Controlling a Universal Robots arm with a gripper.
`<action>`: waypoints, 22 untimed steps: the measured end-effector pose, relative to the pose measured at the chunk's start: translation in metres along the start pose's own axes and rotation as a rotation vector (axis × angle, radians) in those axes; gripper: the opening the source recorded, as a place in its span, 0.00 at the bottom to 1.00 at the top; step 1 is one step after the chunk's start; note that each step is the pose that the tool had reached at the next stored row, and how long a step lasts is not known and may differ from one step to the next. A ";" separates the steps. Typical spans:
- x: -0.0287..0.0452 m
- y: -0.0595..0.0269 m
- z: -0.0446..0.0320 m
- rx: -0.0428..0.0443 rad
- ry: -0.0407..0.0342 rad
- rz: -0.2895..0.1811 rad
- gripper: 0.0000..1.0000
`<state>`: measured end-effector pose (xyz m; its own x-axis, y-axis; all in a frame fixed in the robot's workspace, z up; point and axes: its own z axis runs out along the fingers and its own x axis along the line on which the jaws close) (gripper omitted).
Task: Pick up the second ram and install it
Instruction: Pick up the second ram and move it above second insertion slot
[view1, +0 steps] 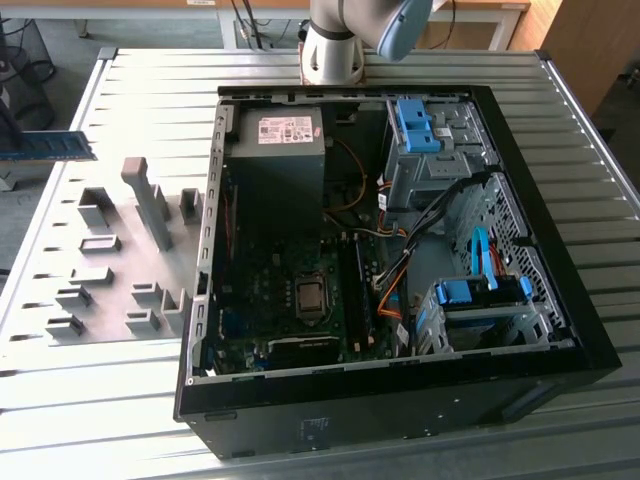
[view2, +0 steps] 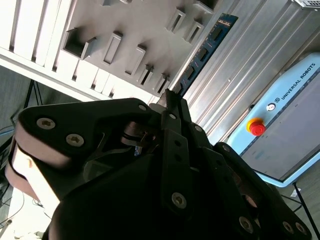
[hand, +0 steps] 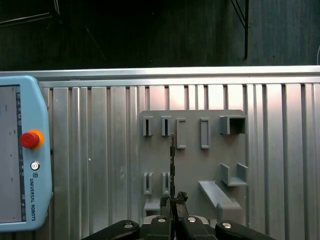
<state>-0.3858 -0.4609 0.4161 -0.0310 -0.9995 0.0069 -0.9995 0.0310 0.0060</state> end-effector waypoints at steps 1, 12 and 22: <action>0.0000 -0.0004 0.0000 0.0000 0.0000 0.000 0.14; -0.0002 -0.0050 0.0000 0.0000 0.0000 0.000 0.14; -0.0003 -0.0079 -0.0001 0.0000 0.0000 0.000 0.14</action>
<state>-0.3778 -0.4609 0.4161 -0.0310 -0.9995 0.0070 -0.9995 0.0310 0.0061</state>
